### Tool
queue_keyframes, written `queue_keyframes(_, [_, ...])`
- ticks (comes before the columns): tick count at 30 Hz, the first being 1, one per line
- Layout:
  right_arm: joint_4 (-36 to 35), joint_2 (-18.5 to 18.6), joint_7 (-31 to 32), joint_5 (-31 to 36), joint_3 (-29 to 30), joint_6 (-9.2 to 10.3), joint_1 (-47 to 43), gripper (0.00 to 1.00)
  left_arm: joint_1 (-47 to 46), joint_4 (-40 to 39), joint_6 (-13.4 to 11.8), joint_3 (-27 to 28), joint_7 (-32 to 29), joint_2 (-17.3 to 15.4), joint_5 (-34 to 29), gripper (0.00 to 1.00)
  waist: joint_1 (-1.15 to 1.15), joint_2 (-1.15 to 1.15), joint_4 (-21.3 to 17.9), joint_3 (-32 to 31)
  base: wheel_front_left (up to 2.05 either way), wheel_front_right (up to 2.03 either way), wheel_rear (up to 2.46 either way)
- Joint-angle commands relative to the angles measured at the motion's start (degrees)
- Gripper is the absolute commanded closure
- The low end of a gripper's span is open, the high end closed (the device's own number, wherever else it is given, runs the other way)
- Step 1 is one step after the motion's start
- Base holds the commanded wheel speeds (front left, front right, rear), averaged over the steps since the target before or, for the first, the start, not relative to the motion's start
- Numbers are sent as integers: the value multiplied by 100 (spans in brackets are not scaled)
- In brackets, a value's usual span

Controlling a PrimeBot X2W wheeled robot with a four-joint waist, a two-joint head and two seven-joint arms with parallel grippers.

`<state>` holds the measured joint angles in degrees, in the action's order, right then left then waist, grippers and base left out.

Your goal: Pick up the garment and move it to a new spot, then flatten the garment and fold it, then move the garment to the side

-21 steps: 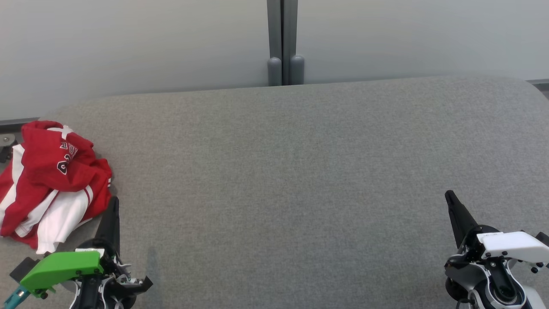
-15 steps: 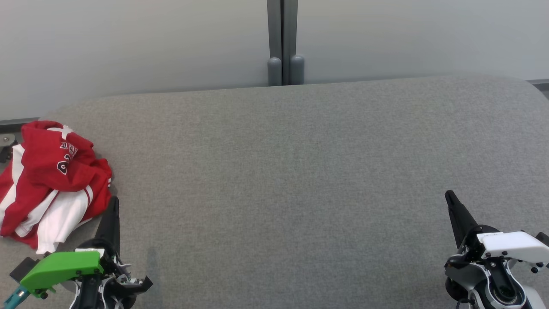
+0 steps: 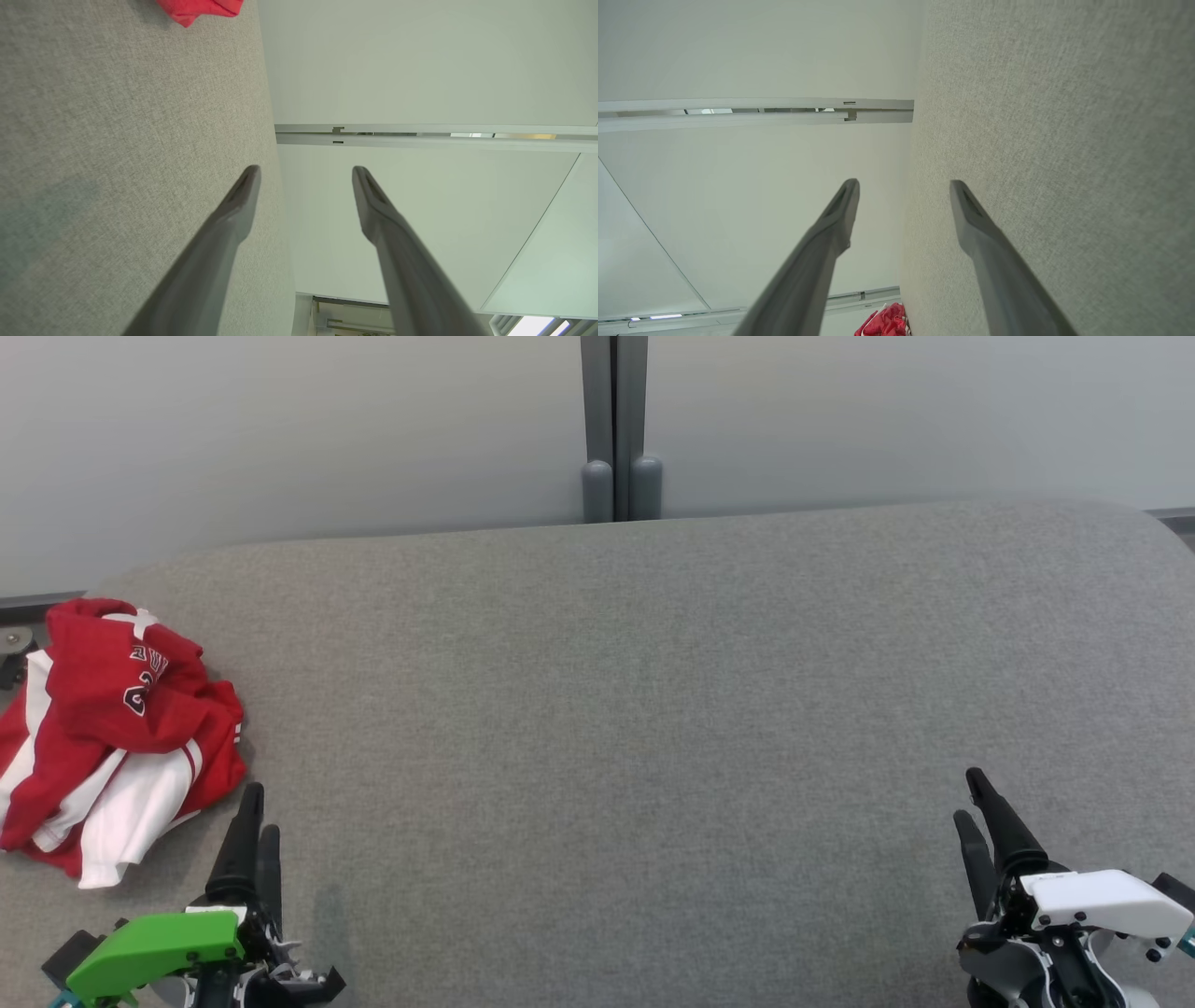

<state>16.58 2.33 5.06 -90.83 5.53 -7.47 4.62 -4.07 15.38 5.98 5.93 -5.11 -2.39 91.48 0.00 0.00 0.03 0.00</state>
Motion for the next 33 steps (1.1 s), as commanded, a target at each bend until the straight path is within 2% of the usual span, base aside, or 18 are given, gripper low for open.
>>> queue_keyframes(1, [-124, 86, -75, 151, -57, 0, 139, 0, -123, -70, 15, -19, 78, -71, -137, 0, 0, 0, 1, 1, 0, 0, 0])
queue_keyframes(5, [-119, 154, -187, 546, -118, 0, 185, 0, -132, -37, 23, -65, 196, -141, -507, 0, 0, 0, 2, 6, 0, 0, 0])
queue_keyframes(17, [-93, 153, -493, 2027, -235, -1, 314, 0, -164, -49, 48, -222, 501, -204, -2369, 0, 0, 0, 5, 25, 0, 0, 0])
queue_keyframes(33, [-90, 113, -842, 3619, -250, -1, 446, 0, -243, 76, 1, -482, 846, -280, -4124, 0, 0, 0, 15, 44, 0, 0, 0])
